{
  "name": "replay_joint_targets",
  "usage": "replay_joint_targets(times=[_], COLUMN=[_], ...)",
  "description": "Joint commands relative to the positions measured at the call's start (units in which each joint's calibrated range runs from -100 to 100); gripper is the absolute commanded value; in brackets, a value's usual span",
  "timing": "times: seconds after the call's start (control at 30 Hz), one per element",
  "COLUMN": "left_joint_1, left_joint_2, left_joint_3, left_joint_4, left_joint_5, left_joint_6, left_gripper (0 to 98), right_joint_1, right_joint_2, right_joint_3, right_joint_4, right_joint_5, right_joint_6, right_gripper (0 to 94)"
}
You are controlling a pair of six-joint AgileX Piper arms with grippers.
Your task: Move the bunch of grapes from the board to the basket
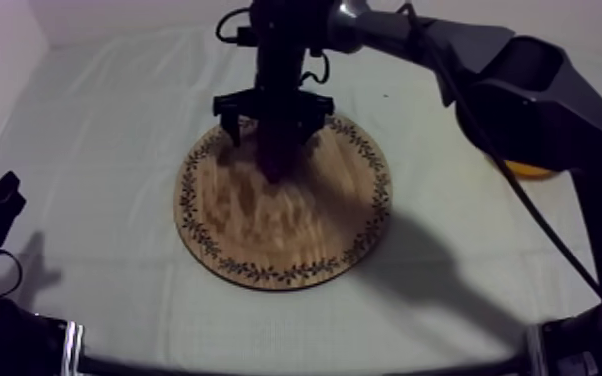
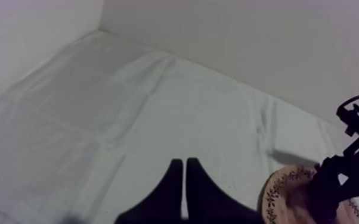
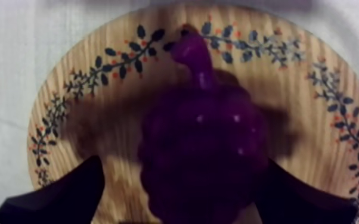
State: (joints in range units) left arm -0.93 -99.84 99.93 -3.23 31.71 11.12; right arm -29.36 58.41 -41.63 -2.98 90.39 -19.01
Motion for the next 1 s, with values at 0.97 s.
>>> replay_joint_targets(times=[0.97], left_joint_1=[0.0], left_joint_2=[0.0], left_joint_3=[0.0], left_joint_4=[-0.02], left_joint_5=[0.0], left_joint_6=[0.0], left_gripper=[0.0], right_joint_1=[0.4], right_joint_2=[-12.7], right_joint_3=[3.1], right_joint_4=[2.5], right_joint_5=[0.7], right_joint_6=[-0.6], right_gripper=[34.3])
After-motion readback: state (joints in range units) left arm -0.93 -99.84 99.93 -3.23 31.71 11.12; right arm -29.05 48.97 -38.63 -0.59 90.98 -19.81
